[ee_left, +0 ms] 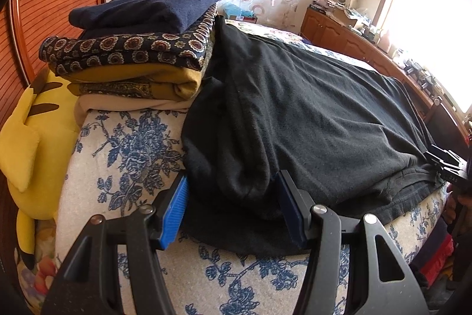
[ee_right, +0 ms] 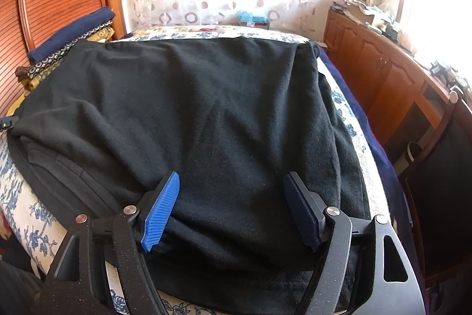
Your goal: Fold small clothes
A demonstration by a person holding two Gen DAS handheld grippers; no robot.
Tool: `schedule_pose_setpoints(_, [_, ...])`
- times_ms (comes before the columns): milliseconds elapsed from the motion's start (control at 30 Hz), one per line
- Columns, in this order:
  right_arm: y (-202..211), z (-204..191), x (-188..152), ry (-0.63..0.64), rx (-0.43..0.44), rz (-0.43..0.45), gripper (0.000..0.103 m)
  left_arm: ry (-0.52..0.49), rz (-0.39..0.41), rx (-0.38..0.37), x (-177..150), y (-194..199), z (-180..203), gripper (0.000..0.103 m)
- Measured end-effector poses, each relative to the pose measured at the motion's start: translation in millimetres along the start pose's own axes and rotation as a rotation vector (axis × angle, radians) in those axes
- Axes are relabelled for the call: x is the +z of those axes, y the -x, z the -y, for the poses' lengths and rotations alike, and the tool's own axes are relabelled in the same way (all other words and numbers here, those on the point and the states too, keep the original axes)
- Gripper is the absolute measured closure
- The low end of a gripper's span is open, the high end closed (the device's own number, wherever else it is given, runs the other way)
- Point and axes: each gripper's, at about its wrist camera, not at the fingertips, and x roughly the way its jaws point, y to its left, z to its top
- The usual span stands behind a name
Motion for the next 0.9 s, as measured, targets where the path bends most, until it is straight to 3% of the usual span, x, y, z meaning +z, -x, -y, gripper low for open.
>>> schedule_pose_setpoints(167, [0,1,-1,0.001,0.003,0.006,0.028,-0.008,0.006,-0.014,2,-3,3,0.046])
schedule_pose_setpoints(233, [0,2,-1,0.004,0.006,0.007,0.028,-0.015,0.007,-0.044,3,-5,5,0.064])
schedule_pose_setpoints(267, [0,2,-1,0.005,0.008,0.008,0.027,-0.023,0.004,-0.052,3,-6,8,0.081])
schedule_pose_setpoints(300, [0,3,-1,0.007,0.010,0.008,0.027,-0.029,0.004,-0.060,4,-6,10,0.091])
schedule_pose_setpoints(633, [9,13,-2,-0.012,0.050,0.027,0.028,-0.111,0.114,-0.200,36,18,69,0.095])
schedule_pose_setpoints(900, [36,39,-4,-0.057,0.039,0.086,0.028,-0.197,0.192,-0.321,81,27,147,0.096])
